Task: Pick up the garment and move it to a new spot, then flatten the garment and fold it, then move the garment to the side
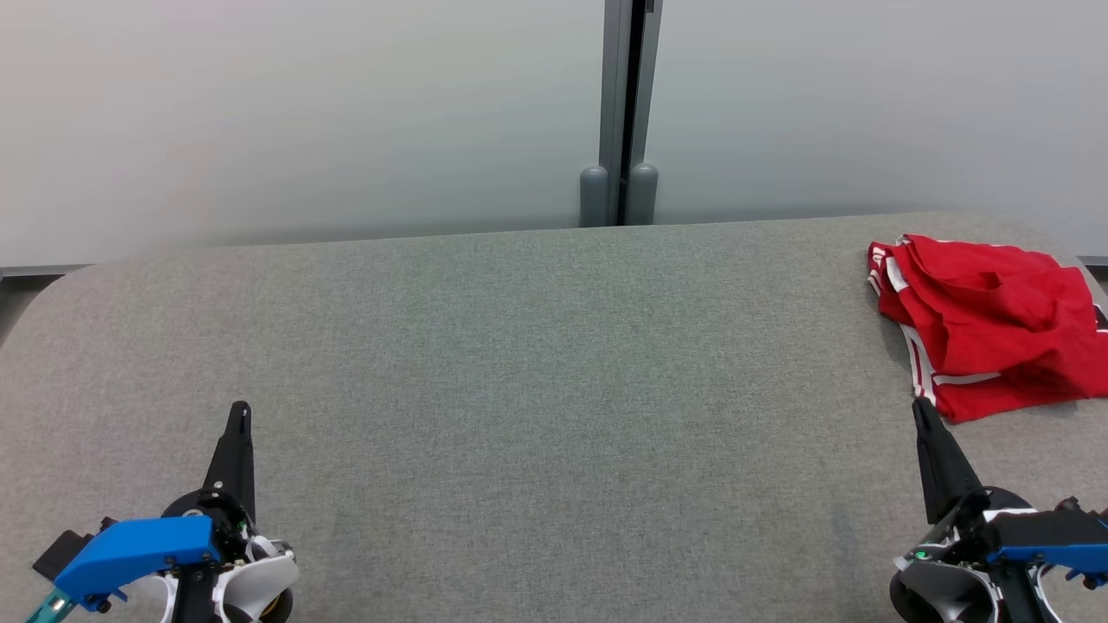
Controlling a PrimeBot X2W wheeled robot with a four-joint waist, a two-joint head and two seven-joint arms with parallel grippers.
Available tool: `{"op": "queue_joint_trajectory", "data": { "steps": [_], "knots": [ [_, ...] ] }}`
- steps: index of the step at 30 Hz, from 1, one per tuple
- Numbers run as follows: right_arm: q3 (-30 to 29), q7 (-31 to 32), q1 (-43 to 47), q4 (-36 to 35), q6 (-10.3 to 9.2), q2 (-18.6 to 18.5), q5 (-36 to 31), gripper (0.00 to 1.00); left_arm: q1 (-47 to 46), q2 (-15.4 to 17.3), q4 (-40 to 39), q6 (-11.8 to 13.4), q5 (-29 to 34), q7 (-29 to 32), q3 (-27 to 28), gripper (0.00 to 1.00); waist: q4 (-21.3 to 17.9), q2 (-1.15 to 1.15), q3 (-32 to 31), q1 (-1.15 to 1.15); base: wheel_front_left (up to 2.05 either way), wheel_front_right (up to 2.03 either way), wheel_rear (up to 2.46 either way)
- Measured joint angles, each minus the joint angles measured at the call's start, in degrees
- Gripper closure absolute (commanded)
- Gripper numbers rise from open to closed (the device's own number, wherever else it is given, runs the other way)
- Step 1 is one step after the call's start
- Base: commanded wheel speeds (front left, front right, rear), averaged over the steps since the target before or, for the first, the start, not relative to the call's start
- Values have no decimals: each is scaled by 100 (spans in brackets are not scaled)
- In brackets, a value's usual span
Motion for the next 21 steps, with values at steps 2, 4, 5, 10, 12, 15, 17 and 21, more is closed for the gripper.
{"op": "queue_joint_trajectory", "data": {
  "steps": [2, 4, 5, 10, 12, 15, 17, 21],
  "knots": [
    [0, 0, -2, 0, 0, 0, 0, 100, 0, 0, 0, 0, 0, 0, 0, 100, 0, 0, 0, 0, 0, 0, 0],
    [0, 0, -2, 0, 0, 0, 0, 100, 0, 0, 0, 0, 0, 0, 0, 100, 0, 0, 0, 0, 0, 0, 0],
    [0, 0, -3, 0, 0, 0, 0, 100, 0, 0, 0, 0, 0, 0, 0, 100, 0, 0, 0, 0, 0, 0, 0],
    [0, 0, -4, -1, 0, 0, 0, 100, 0, 0, 0, 0, 0, 0, 0, 100, 0, 0, 0, 0, 0, 0, 0],
    [0, 0, -4, -1, 0, 0, 0, 100, 0, 0, 0, 0, 0, 0, 0, 100, 0, 0, 0, 0, 0, 0, 0],
    [0, 0, -4, -1, 0, 0, 0, 100, 0, 0, 0, 0, 0, 0, 0, 100, 0, -1, 0, 0, 0, 0, 0],
    [0, 0, -4, -1, 0, 0, 0, 100, 0, 0, 0, 0, 0, -1, 0, 100, 0, -2, 0, 0, 0, 0, 0],
    [0, 0, -4, -1, 0, 0, 0, 100, 0, 0, 0, 0, 0, 0, 0, 100, 0, -2, 0, 0, 0, 0, 0]
  ]
}}
